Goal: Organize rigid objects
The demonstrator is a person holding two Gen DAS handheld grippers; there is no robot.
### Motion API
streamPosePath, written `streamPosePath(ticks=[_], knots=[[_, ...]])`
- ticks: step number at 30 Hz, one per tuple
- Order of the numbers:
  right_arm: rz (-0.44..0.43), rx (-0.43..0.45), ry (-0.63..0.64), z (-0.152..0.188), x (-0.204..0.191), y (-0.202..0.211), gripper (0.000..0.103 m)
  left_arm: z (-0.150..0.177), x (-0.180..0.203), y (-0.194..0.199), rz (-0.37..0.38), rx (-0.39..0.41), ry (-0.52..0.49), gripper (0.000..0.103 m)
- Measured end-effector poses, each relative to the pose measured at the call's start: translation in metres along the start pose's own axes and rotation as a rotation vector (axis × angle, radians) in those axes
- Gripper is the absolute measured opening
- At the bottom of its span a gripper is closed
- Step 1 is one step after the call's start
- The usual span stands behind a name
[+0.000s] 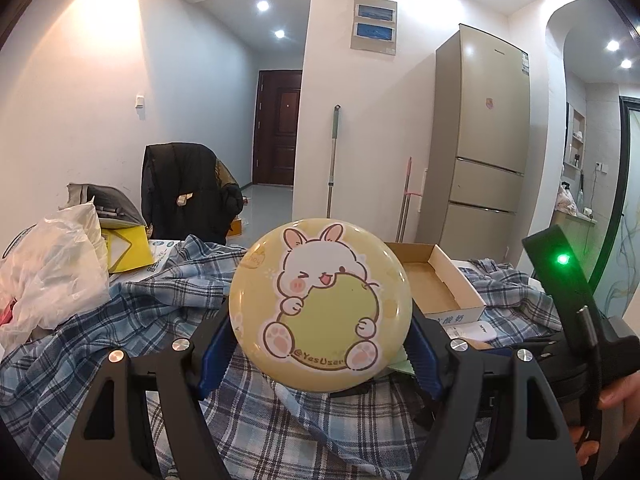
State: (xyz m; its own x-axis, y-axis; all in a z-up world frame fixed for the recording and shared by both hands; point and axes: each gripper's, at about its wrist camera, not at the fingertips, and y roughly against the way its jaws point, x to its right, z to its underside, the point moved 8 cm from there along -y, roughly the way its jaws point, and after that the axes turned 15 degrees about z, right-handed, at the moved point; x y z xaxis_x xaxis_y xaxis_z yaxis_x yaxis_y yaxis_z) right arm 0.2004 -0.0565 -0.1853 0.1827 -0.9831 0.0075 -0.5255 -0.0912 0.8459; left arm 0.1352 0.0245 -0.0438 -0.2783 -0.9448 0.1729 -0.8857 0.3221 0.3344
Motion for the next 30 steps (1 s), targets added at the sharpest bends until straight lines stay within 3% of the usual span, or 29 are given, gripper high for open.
streamPosePath(ticks=[2,6,13,23,25,26,27,30], knots=[[0.025,-0.015,0.013,0.001,0.000,-0.004,0.068,0.001,0.000,0.000,0.000,-0.002,0.004,0.077],[0.037,0.018,0.039,0.006,0.000,0.004,0.068,0.002,-0.001,-0.001,-0.001,-0.004,0.014,0.077],[0.184,0.181,0.172,0.035,0.002,0.030,0.068,0.001,-0.002,0.000,0.009,-0.004,0.032,0.077],[0.153,0.164,0.132,0.033,0.008,0.023,0.069,0.002,-0.004,-0.002,0.005,-0.012,0.032,0.077],[0.143,0.139,0.121,0.036,0.009,0.020,0.059,0.002,-0.004,-0.002,0.004,-0.012,0.030,0.077],[0.160,0.128,0.113,0.037,0.012,0.017,0.040,0.002,-0.004,-0.003,0.004,-0.014,0.027,0.077],[0.167,0.119,0.107,0.038,0.015,0.016,0.031,0.003,-0.004,-0.003,0.005,-0.015,0.024,0.077],[0.124,0.089,0.100,0.040,0.016,0.013,0.033,0.003,-0.003,-0.003,0.009,-0.015,0.021,0.077]])
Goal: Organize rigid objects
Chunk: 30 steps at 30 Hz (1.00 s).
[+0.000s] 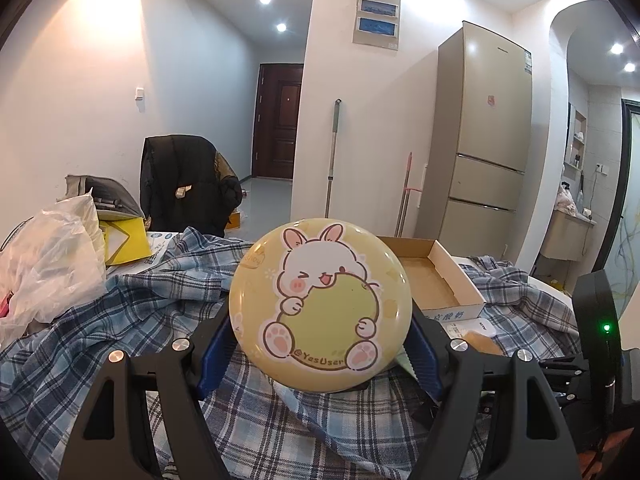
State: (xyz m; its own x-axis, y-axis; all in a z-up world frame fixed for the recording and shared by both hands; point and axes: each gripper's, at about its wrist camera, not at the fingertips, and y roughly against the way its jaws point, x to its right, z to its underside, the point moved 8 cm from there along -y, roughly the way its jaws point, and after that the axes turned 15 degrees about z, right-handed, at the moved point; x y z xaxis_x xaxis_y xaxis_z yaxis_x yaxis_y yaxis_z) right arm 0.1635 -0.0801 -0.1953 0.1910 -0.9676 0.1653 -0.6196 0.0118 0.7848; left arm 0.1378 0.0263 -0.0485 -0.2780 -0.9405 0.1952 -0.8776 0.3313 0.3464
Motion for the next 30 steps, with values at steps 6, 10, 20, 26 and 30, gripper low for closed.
streamPosePath(ticks=[6,10,20,26,30], knots=[[-0.033,0.024,-0.036,-0.004,-0.003,0.011,0.088,0.000,-0.001,0.001,-0.006,0.004,0.007,0.077],[-0.041,0.022,-0.041,-0.013,-0.009,0.013,0.090,-0.001,-0.002,0.001,-0.003,0.003,0.014,0.077],[-0.126,0.121,0.102,-0.036,0.007,-0.003,0.088,-0.001,0.002,0.001,-0.002,0.006,-0.005,0.077],[-0.254,0.104,0.108,-0.026,0.000,0.012,0.083,-0.001,0.002,0.000,-0.001,-0.001,-0.002,0.077],[-0.131,0.141,0.214,-0.016,-0.002,0.019,0.084,-0.001,0.002,0.000,0.001,0.000,-0.001,0.077]])
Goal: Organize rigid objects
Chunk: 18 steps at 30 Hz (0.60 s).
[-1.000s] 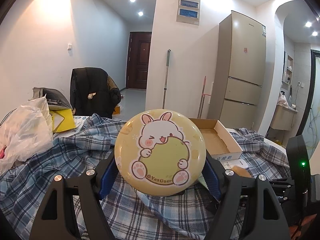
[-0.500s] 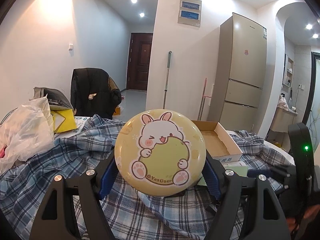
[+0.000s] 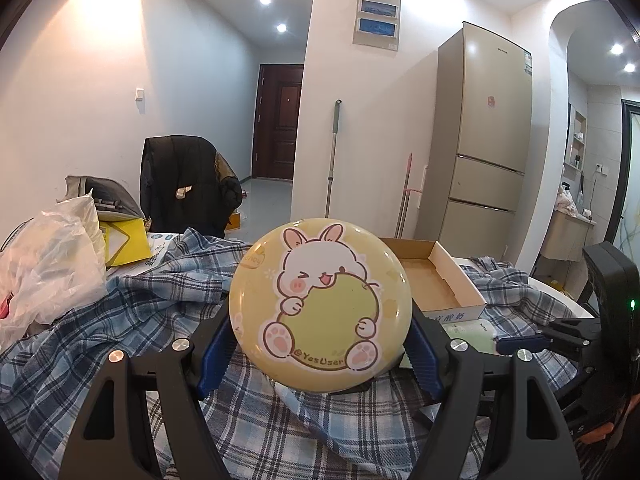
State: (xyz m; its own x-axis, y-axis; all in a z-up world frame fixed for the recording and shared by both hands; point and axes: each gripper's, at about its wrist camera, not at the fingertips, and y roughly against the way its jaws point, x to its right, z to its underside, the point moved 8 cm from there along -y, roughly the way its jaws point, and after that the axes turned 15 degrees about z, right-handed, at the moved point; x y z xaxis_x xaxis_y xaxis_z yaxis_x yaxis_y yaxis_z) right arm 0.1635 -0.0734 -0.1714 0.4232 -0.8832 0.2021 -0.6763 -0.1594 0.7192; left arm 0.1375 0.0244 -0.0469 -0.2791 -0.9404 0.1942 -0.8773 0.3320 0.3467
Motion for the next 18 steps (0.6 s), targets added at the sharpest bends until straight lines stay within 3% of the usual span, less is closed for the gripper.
streamPosePath(ticks=[3,6,9,12,18], knots=[[0.016,-0.035,-0.035,0.008,0.017,-0.005,0.084,0.000,0.000,-0.001,0.000,0.000,-0.005,0.077],[0.047,0.009,-0.075,0.002,0.038,-0.007,0.084,0.001,0.002,-0.002,0.002,-0.002,-0.017,0.077],[-0.014,0.071,-0.060,-0.012,0.041,-0.007,0.092,0.002,0.005,-0.002,0.002,-0.003,-0.027,0.077],[-0.049,0.081,0.019,-0.021,0.036,-0.016,0.092,0.002,0.005,-0.001,0.001,-0.002,-0.029,0.077],[-0.135,-0.001,-0.003,-0.017,0.035,-0.040,0.092,0.002,0.003,-0.003,0.001,-0.010,-0.022,0.077]])
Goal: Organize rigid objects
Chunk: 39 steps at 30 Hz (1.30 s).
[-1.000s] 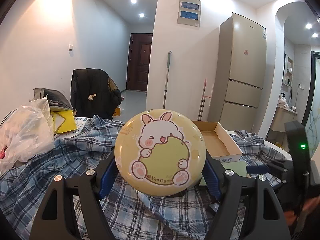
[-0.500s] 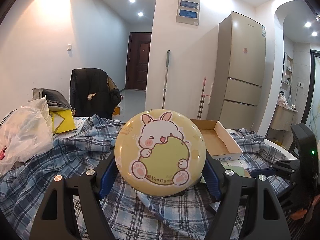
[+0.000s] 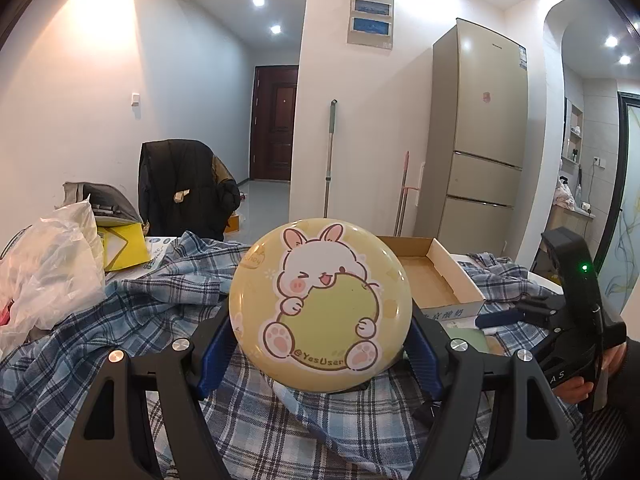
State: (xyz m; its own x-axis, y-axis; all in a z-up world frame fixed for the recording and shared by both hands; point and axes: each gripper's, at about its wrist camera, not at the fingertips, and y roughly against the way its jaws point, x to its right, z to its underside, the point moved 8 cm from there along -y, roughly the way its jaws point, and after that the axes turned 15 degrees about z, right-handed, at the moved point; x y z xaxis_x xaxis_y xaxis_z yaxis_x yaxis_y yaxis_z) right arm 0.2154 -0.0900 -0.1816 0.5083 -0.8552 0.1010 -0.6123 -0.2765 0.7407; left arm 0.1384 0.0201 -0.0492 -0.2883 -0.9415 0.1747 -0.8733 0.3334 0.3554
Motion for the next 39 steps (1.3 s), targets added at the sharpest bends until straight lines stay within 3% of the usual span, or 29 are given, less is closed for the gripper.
streamPosePath(ticks=[7,10,14,18,21,24,33,39], knots=[[-0.037,0.017,-0.025,0.007,-0.022,0.023,0.092,0.000,0.002,0.000,0.004,-0.004,-0.007,0.077],[-0.005,0.029,0.009,0.010,-0.041,0.033,0.088,0.000,0.002,0.000,0.005,-0.004,-0.009,0.077],[0.142,0.164,0.041,-0.007,-0.034,0.045,0.093,0.000,0.003,0.000,0.005,0.001,-0.013,0.077],[0.151,0.077,-0.002,-0.015,-0.001,0.016,0.096,0.000,0.004,0.000,0.004,0.001,-0.017,0.077],[0.071,-0.009,-0.114,-0.010,0.019,-0.006,0.096,0.000,0.003,0.000,0.003,0.002,-0.015,0.077],[-0.001,-0.032,-0.172,-0.006,0.022,-0.010,0.096,0.000,0.003,0.001,0.005,-0.002,-0.012,0.077],[-0.096,-0.019,-0.083,0.006,-0.030,0.022,0.096,0.000,0.004,0.001,0.006,-0.006,-0.017,0.077],[0.085,0.032,-0.051,0.005,-0.041,0.026,0.096,0.000,0.005,0.001,0.008,-0.007,-0.021,0.077]])
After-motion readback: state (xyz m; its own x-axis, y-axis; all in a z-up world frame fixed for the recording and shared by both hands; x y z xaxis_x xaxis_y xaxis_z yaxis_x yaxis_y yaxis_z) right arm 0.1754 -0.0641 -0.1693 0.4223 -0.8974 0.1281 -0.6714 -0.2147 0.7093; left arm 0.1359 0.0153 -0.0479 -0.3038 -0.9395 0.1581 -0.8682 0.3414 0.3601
